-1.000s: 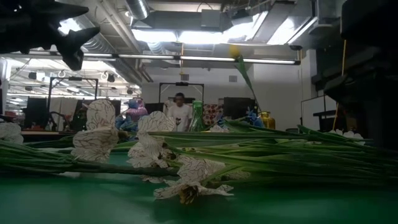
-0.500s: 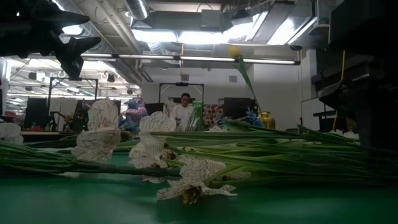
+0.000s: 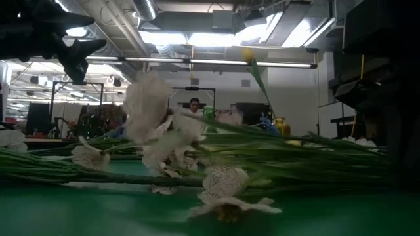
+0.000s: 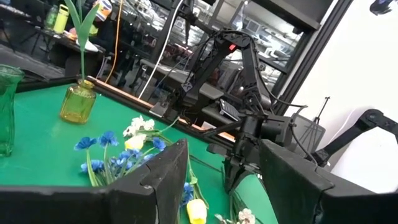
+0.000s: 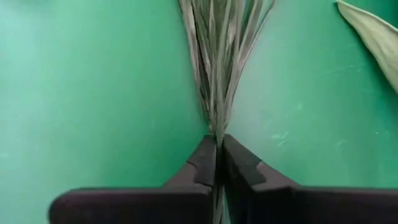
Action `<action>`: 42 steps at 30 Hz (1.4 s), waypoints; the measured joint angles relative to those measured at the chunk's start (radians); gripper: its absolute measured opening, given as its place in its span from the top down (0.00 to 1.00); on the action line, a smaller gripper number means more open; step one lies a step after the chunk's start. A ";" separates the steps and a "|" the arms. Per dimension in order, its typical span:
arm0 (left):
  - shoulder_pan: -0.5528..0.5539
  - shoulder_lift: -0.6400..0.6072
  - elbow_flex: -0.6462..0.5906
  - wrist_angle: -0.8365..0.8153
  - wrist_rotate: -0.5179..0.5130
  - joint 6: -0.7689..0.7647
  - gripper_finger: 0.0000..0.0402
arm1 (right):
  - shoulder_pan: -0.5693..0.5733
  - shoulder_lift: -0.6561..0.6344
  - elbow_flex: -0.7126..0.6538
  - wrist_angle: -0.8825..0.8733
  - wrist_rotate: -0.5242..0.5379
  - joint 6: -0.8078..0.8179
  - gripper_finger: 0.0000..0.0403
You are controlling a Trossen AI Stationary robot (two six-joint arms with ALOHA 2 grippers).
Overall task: Sort flowers into vase by color
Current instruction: Put the center white flower into the violet vase
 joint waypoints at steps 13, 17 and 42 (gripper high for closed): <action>0.000 0.000 0.000 -0.022 -0.001 0.000 0.52 | -0.016 -0.051 0.118 -0.089 0.165 -0.117 0.97; 0.000 0.000 0.000 -0.022 -0.001 0.000 0.52 | -0.027 -0.103 0.169 -0.194 0.223 -0.162 0.98; 0.000 0.000 0.000 -0.025 -0.001 0.029 0.52 | -0.485 -0.303 0.093 0.753 0.272 -1.139 0.98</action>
